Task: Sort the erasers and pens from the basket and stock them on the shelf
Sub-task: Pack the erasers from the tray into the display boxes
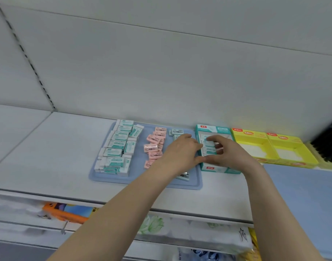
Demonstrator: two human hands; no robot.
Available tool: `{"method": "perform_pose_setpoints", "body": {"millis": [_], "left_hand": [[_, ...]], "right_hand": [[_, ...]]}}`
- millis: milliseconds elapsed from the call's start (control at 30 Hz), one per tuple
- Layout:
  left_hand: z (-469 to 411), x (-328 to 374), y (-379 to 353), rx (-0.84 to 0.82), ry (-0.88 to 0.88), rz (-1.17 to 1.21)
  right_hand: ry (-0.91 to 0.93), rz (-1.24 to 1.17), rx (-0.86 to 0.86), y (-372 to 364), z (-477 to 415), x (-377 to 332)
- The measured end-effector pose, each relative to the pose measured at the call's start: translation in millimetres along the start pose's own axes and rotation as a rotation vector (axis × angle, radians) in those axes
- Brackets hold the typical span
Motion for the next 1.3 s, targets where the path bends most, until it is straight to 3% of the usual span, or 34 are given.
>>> {"method": "perform_pose_setpoints", "body": {"millis": [67, 233, 333, 433, 567, 633, 700, 800, 1000, 1100, 1167, 1300], "left_hand": [[3, -6, 8, 0.031, -0.012, 0.029], [29, -69, 54, 0.308, 0.096, 0.162], [55, -131, 78, 0.390, 0.286, 0.132], [78, -177, 83, 0.301, 0.489, 0.077], [85, -182, 70, 0.169, 0.492, 0.027], [82, -178, 66, 0.165, 0.477, 0.028], [78, -178, 65, 0.175, 0.473, 0.037], [75, -178, 64, 0.168, 0.460, 0.031], [65, -173, 63, 0.137, 0.445, -0.087], [60, -166, 68, 0.158, 0.398, -0.072], [58, -160, 73, 0.211, 0.372, 0.057], [47, -137, 87, 0.313, 0.309, 0.302]], "right_hand": [[0.017, 0.065, 0.036, 5, -3, -4], [0.243, 0.182, 0.396, 19, -14, -52], [0.372, 0.117, 0.328, -11, -36, -97], [0.447, 0.144, 0.222, -47, -65, -137], [0.414, 0.522, 0.088, -83, -98, -174], [0.377, 0.595, 0.029, -93, -107, -182], [0.343, 0.543, 0.009, -98, -113, -183], [0.288, 0.182, 0.047, -97, -113, -177], [0.319, -0.445, 0.323, -62, -101, -161], [0.364, -0.484, 0.405, -22, -84, -135], [0.344, -0.451, 0.445, 5, -69, -102], [0.156, -0.246, 0.469, 44, -38, -21]]}}
Point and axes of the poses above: each hand's wrist, its own z-axis away from the middle knuckle, its own y-axis out of the back of the hand, x = y × z, the point moved 7 cm from there along -z, towards the middle knuckle, and after that the axes turned 14 degrees about y, right-handed, at the moved point
